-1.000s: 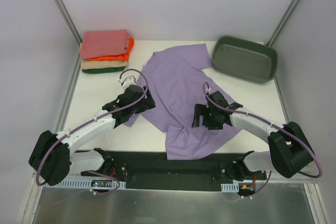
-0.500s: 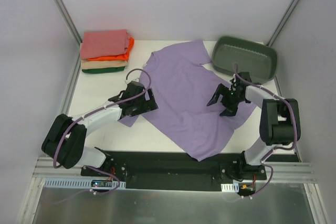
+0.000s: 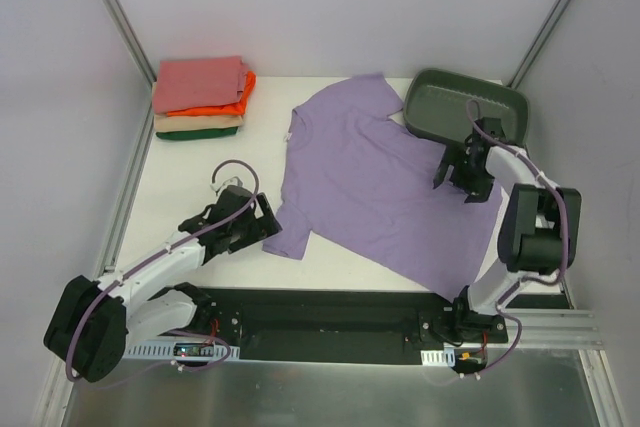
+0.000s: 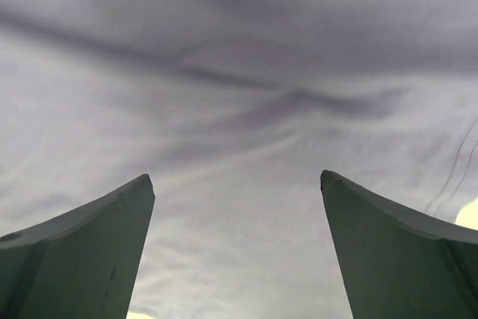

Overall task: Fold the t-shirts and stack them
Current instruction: Flatten out the tshirt

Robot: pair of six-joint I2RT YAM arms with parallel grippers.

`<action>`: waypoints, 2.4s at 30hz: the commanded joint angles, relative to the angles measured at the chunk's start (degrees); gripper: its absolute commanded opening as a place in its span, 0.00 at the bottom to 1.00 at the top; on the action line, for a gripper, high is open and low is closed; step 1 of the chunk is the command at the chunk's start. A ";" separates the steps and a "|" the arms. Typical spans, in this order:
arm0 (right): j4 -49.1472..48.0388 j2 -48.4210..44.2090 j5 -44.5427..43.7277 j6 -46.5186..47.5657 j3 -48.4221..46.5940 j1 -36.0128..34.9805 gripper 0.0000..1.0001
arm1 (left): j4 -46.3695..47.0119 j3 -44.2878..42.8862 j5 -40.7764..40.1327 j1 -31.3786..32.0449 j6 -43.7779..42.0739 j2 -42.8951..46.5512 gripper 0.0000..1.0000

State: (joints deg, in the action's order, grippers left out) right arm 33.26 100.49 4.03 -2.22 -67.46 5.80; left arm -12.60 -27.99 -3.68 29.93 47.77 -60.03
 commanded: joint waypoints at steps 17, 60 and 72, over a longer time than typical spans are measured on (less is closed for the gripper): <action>-14.79 -53.38 10.62 -2.18 38.28 -7.65 0.96 | 3.20 -1.02 6.24 1.18 2.94 -9.94 0.00; -1.70 -58.57 -11.85 -3.76 35.56 -15.38 0.96 | -16.75 -55.25 4.03 32.12 -8.92 -45.45 0.61; -4.25 -56.63 -5.53 -4.02 36.08 -15.47 0.96 | -10.00 -30.04 -5.72 29.93 2.59 -27.69 0.93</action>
State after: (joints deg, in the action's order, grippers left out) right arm 30.68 43.33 -4.99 -5.43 -29.82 -9.85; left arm -27.07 -64.05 -6.59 61.73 44.69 -92.01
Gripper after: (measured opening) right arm 0.958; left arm 0.927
